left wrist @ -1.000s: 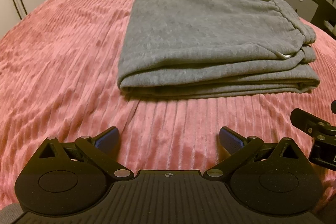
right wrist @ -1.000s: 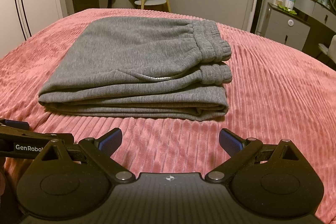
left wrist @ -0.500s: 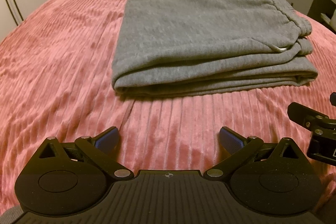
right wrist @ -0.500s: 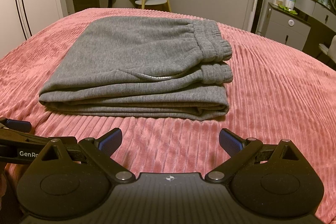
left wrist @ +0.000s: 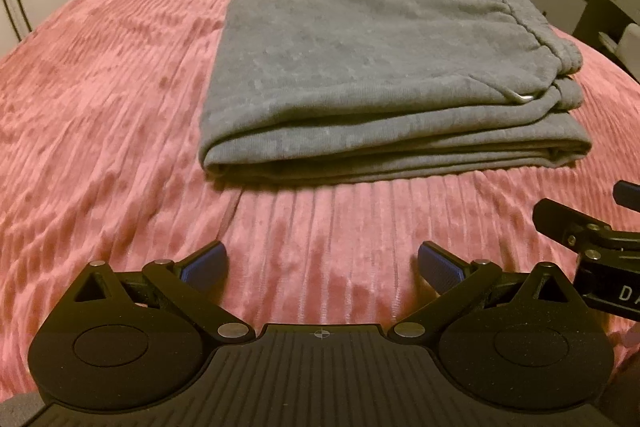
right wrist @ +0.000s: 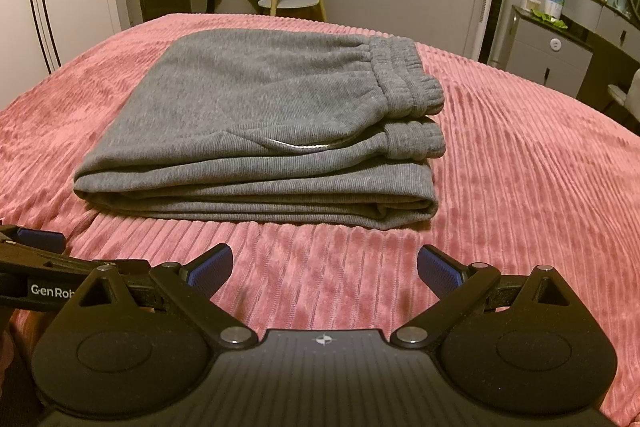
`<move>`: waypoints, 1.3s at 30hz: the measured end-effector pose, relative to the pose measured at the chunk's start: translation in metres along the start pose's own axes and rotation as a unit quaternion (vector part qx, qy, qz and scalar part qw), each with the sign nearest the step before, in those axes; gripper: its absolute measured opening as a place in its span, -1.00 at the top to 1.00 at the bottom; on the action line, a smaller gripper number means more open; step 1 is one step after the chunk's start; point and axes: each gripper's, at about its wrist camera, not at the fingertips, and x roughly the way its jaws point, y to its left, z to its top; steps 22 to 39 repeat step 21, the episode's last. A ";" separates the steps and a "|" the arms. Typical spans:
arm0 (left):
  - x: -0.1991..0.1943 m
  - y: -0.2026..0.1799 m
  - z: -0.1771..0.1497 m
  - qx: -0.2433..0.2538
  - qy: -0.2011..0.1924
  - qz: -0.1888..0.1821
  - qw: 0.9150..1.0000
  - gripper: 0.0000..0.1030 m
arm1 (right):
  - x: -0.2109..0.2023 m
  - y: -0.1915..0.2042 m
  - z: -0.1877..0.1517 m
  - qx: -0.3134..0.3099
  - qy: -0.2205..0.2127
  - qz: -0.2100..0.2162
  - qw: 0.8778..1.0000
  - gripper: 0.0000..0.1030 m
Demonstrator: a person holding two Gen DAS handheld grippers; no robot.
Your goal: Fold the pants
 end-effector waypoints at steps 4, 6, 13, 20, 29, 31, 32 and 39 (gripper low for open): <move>-0.001 -0.005 -0.001 0.014 -0.006 0.008 1.000 -1.00 | 0.001 -0.001 0.000 0.002 0.001 0.000 1.000 -0.92; -0.001 -0.006 -0.001 0.018 -0.006 0.014 1.000 -1.00 | 0.001 -0.001 0.001 0.002 0.002 0.000 1.000 -0.92; 0.001 -0.005 0.000 0.014 -0.003 0.016 1.000 -1.00 | 0.001 -0.001 0.000 0.002 0.003 0.000 1.000 -0.92; 0.001 -0.005 -0.001 0.013 -0.003 0.011 1.000 -1.00 | 0.002 -0.001 0.000 0.001 0.006 -0.002 1.000 -0.92; 0.001 -0.005 -0.001 0.010 -0.003 0.010 1.000 -1.00 | 0.002 -0.001 0.000 0.002 0.005 -0.003 1.000 -0.92; 0.001 -0.005 -0.001 0.010 -0.003 0.010 1.000 -1.00 | 0.002 -0.001 0.000 0.002 0.005 -0.003 1.000 -0.92; 0.001 -0.005 -0.001 0.010 -0.003 0.010 1.000 -1.00 | 0.002 -0.001 0.000 0.002 0.005 -0.003 1.000 -0.92; 0.001 -0.005 -0.001 0.010 -0.003 0.010 1.000 -1.00 | 0.002 -0.001 0.000 0.002 0.005 -0.003 1.000 -0.92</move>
